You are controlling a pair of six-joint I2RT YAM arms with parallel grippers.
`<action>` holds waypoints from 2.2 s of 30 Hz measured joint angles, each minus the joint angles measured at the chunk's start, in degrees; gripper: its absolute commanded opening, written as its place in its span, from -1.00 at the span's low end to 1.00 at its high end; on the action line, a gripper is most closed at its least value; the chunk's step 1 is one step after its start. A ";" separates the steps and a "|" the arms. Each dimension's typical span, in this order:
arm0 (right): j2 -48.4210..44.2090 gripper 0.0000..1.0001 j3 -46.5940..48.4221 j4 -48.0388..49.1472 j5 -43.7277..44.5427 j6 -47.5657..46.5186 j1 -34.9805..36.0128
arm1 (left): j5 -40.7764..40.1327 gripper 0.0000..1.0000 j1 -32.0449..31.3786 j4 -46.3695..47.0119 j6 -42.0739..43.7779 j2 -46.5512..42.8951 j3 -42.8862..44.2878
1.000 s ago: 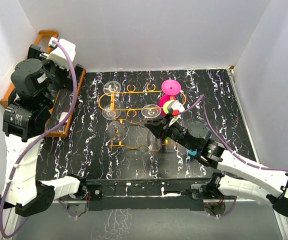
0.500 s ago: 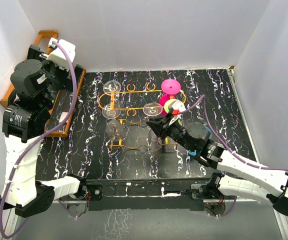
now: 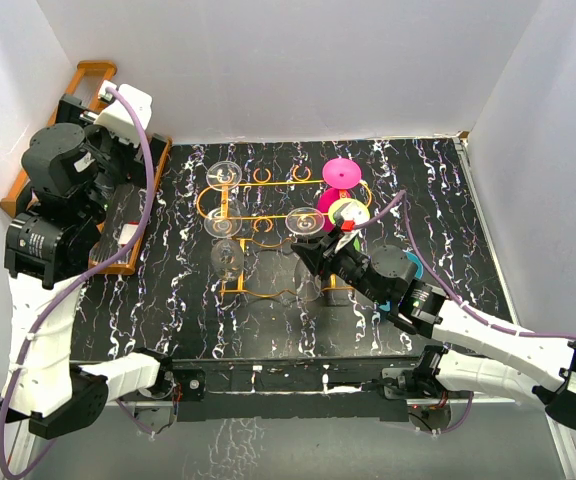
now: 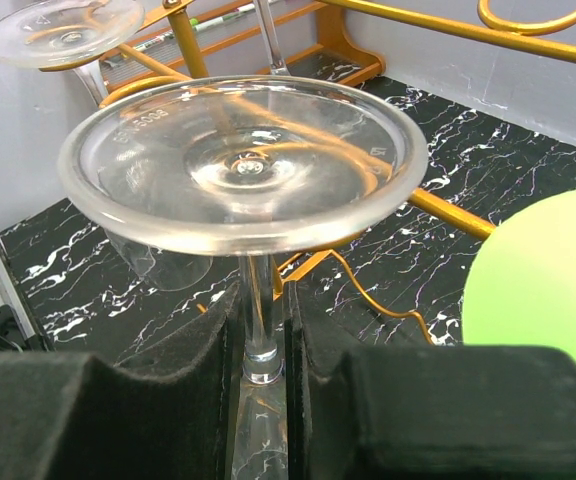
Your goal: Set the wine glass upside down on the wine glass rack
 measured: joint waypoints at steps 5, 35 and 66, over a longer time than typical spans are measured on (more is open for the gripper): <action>0.00 -0.56 0.00 0.00 0.79 0.04 0.28 | 0.20 0.94 0.00 -0.02 0.13 -0.35 0.00; 1.44 -0.39 0.00 1.38 12.44 -0.22 4.35 | 0.96 0.94 0.00 0.39 0.59 -0.96 -3.10; -10.78 0.97 -0.81 -11.93 0.07 2.49 6.10 | 2.34 0.94 0.00 2.14 1.22 -3.78 -6.64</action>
